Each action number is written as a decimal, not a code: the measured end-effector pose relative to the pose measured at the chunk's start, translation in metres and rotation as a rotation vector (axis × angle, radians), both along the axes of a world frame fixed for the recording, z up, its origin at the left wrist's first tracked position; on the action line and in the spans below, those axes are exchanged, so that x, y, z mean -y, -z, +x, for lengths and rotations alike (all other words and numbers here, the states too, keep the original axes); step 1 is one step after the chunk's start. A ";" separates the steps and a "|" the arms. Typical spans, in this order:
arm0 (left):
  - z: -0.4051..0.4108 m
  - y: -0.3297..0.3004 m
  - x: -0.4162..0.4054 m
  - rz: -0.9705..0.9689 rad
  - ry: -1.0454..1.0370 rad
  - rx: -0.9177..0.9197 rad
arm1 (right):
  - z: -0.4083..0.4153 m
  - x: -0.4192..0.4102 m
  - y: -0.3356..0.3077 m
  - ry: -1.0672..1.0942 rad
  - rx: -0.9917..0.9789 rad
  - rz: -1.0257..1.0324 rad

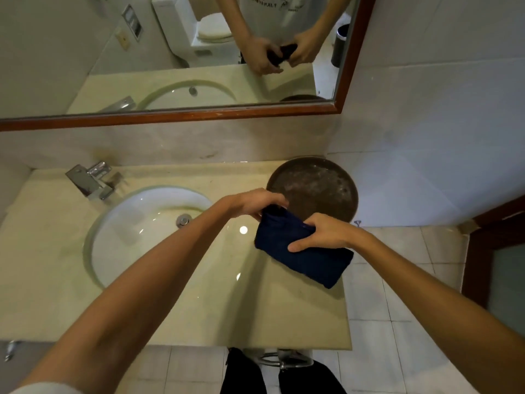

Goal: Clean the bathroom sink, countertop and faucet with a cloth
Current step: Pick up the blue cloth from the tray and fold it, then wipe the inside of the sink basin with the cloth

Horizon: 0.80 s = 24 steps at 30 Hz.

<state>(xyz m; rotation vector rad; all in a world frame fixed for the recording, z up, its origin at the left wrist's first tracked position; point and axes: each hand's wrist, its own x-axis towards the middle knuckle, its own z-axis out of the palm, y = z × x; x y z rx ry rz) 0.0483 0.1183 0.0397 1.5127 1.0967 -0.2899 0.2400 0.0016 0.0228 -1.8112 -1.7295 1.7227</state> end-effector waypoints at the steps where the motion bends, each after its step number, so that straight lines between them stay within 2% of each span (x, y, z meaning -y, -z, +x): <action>1: -0.016 0.010 0.006 0.079 -0.105 0.059 | -0.002 0.012 0.003 0.076 0.041 0.059; 3: -0.058 0.031 0.022 0.275 -0.291 0.123 | -0.006 0.037 0.009 0.259 0.146 0.207; 5: -0.111 0.058 0.039 0.384 -0.401 0.077 | -0.006 0.063 0.017 0.465 0.298 0.366; 8: -0.191 0.099 0.063 0.463 -0.432 -0.161 | 0.002 0.094 0.030 0.640 0.593 0.441; 11: -0.259 0.132 0.084 0.567 -0.321 -0.399 | -0.004 0.112 0.052 0.620 0.816 0.387; 14: -0.304 0.159 0.095 0.614 -0.230 -0.476 | -0.023 0.115 0.077 0.623 0.854 0.275; 18: -0.325 0.178 0.101 0.627 -0.190 -0.401 | -0.054 0.100 0.092 0.535 0.853 0.291; 21: -0.330 0.184 0.107 0.638 -0.268 -0.290 | -0.082 0.092 0.111 0.509 0.805 0.381; 24: -0.332 0.187 0.109 0.650 -0.392 -0.240 | -0.117 0.085 0.126 0.606 0.767 0.452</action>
